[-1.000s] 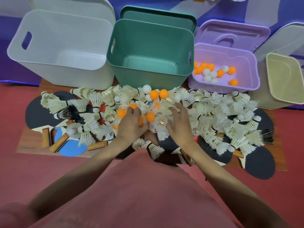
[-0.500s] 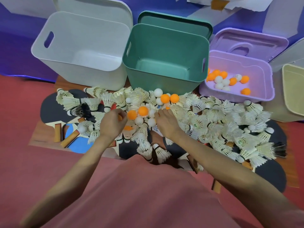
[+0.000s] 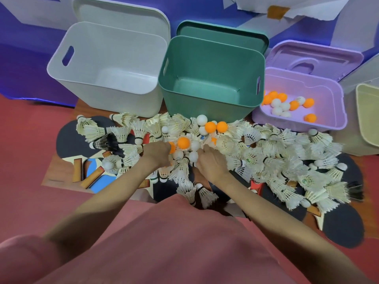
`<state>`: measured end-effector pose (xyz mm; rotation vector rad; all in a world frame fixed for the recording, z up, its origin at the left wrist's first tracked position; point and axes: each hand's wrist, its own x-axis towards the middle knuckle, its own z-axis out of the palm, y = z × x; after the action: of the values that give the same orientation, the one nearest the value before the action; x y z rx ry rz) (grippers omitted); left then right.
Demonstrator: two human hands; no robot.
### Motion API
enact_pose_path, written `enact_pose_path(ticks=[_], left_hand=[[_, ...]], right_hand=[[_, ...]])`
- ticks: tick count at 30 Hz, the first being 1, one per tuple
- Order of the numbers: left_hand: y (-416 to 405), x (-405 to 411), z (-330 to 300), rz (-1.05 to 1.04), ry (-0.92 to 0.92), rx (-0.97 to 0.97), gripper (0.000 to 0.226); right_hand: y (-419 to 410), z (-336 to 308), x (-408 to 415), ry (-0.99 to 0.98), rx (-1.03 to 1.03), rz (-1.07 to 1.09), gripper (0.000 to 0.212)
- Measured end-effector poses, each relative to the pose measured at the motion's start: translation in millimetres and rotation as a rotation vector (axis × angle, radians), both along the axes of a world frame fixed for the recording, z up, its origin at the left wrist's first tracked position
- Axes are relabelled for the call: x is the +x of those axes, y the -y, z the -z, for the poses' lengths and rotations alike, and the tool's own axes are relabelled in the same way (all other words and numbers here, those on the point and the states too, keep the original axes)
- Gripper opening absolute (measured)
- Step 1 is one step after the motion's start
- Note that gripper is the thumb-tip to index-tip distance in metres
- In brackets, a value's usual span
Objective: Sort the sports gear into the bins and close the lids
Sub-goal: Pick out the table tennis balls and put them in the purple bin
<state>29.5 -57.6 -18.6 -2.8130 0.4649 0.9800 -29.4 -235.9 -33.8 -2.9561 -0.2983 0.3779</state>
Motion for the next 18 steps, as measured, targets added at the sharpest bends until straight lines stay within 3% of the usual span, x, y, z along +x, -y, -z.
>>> enact_pose_path(ticks=[9, 18], left_hand=[[9.5, 7.7, -3.8, -0.043, -0.089, 0.044, 0.048], [9.6, 15.3, -4.3, -0.029, -0.160, 0.010, 0.026]], right_hand=[[-28.3, 5.6, 17.9, -0.086, -0.306, -0.041, 0.016], [-22.4, 5.3, 16.8, -0.076, -0.268, -0.045, 0.012]])
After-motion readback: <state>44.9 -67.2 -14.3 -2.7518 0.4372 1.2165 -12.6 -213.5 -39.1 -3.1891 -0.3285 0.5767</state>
